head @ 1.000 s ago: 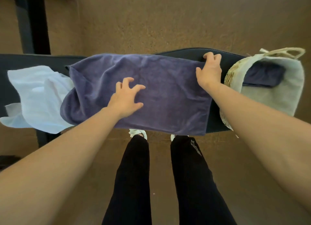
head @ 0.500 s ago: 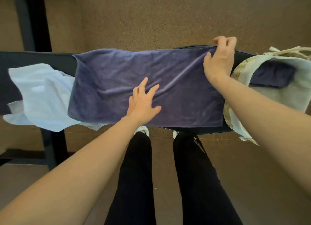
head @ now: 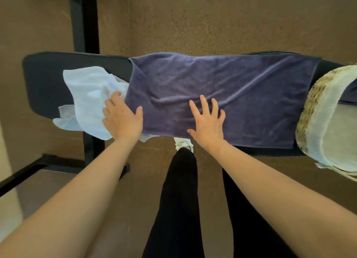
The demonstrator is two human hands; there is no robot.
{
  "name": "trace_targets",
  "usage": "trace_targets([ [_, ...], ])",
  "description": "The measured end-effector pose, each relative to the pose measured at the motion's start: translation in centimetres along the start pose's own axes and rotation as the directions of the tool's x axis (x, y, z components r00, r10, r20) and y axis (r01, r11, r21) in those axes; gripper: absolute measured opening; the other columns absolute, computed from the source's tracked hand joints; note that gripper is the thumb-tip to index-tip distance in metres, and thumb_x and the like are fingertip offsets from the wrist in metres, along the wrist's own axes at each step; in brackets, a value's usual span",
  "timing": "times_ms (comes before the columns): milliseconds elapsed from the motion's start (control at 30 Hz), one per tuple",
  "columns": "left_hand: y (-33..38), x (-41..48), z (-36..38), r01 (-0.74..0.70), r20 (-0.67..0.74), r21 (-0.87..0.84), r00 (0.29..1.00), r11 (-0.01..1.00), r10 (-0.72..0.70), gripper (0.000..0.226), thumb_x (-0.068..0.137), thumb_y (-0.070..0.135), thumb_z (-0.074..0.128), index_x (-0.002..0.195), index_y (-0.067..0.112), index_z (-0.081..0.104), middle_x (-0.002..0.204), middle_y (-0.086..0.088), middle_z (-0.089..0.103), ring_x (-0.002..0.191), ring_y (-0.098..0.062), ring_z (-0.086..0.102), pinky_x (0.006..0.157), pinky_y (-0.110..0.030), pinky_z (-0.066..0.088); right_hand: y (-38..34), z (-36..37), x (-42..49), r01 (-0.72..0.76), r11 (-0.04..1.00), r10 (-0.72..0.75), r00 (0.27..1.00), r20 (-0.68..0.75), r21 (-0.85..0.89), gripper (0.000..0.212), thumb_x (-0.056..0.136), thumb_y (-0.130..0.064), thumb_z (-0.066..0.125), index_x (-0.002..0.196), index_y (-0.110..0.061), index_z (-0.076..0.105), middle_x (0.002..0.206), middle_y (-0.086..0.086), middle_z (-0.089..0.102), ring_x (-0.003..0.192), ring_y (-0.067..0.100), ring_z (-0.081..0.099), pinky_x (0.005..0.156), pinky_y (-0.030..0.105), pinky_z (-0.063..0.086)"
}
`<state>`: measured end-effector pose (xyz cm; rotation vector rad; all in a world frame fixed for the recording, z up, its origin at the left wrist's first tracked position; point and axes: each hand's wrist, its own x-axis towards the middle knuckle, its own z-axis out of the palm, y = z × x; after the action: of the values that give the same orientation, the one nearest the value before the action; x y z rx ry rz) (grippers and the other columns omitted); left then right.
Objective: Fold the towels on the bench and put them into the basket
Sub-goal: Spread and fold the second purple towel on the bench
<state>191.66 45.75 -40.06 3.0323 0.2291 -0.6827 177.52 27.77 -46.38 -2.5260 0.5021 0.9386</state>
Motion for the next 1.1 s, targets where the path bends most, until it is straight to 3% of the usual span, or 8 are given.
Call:
trace_targets([
  [233,-3.5,0.1,-0.9,0.015,0.187,-0.063,0.982,0.998,-0.003,0.028,0.099,0.049,0.061,0.100,0.021,0.055,0.093,0.000,0.062,0.086,-0.024,0.057,0.071,-0.039,0.041,-0.3,0.1,0.0,0.007,1.000,-0.007,0.999,0.042,0.000,0.113,0.082,-0.051,0.079,0.162,-0.036,0.002,0.170,0.006,-0.016,0.153,0.047,-0.013,0.116,0.072,0.013],
  [367,-5.0,-1.2,-2.0,0.000,0.140,-0.248,0.990,0.969,0.035,0.027,0.100,0.047,0.061,0.099,0.020,0.056,0.080,0.002,0.061,0.075,-0.020,0.058,0.064,-0.033,0.038,-2.7,-1.1,-0.8,0.060,0.974,-0.049,0.997,-0.055,0.217,0.073,0.088,-0.046,0.073,0.152,-0.029,0.042,0.155,0.001,0.042,0.141,0.030,0.035,0.111,0.049,0.032],
  [500,-5.9,-3.5,-2.1,-0.055,0.246,-0.479,0.950,0.876,0.194,0.022,0.097,0.038,0.069,0.098,0.022,0.054,0.062,-0.004,0.055,0.056,-0.013,0.050,0.053,-0.026,0.037,-9.0,-3.2,-2.2,-0.146,0.475,0.019,0.988,0.156,0.868,0.037,0.088,-0.037,0.078,0.119,-0.019,0.070,0.104,-0.003,0.074,0.098,0.013,0.070,0.094,0.041,0.057],
  [667,-5.4,-4.5,-3.4,0.084,0.422,-0.706,0.848,0.704,0.322,0.021,0.094,0.009,0.069,0.112,0.020,0.066,0.071,0.001,0.066,0.063,-0.010,0.065,0.058,-0.019,0.050,-13.8,-5.2,-2.9,-0.258,0.193,-0.039,0.962,0.270,0.947,0.024,0.094,-0.031,0.073,0.107,-0.012,0.066,0.098,0.010,0.075,0.088,0.024,0.075,0.077,0.047,0.064],
  [767,-5.3,-3.3,-4.0,0.222,0.514,-0.735,0.799,0.641,0.312,0.028,0.083,0.010,0.059,0.103,0.019,0.077,0.079,-0.005,0.071,0.067,-0.011,0.064,0.058,-0.019,0.050,-14.2,-5.2,-2.6,-0.248,0.232,-0.051,0.963,0.266,0.941,0.021,0.096,-0.022,0.071,0.109,-0.006,0.067,0.094,0.020,0.074,0.076,0.027,0.074,0.073,0.049,0.064],
  [867,-5.1,-0.8,-3.7,0.242,0.429,-0.718,0.892,0.653,0.142,0.016,0.089,0.016,0.055,0.088,0.021,0.070,0.081,-0.004,0.067,0.077,-0.020,0.063,0.065,-0.029,0.053,-14.1,-4.5,-2.0,-0.228,0.312,-0.041,0.967,0.253,0.922,0.018,0.097,-0.010,0.068,0.115,-0.008,0.069,0.095,0.020,0.074,0.086,0.030,0.076,0.080,0.049,0.064],
  [1000,-2.8,3.1,-3.4,0.121,0.447,-0.681,0.850,0.722,0.279,0.024,0.091,0.030,0.053,0.113,0.039,0.060,0.099,-0.005,0.067,0.096,-0.029,0.069,0.087,-0.048,0.059,-13.9,-3.6,-1.6,-0.144,0.467,-0.020,0.985,0.173,0.873,0.012,0.097,-0.013,0.065,0.107,-0.017,0.072,0.076,0.014,0.069,0.074,0.028,0.070,0.082,0.050,0.062],
  [1100,0.1,5.8,-2.9,0.172,0.534,-0.615,0.810,0.770,0.245,0.032,0.097,0.029,0.049,0.127,0.035,0.059,0.105,0.003,0.062,0.097,-0.021,0.062,0.085,-0.040,0.056,-13.6,-3.7,-2.0,-0.087,0.514,-0.056,0.989,0.135,0.853,0.019,0.099,-0.015,0.063,0.116,-0.014,0.070,0.067,0.008,0.062,0.063,0.011,0.056,0.076,0.037,0.056],
])
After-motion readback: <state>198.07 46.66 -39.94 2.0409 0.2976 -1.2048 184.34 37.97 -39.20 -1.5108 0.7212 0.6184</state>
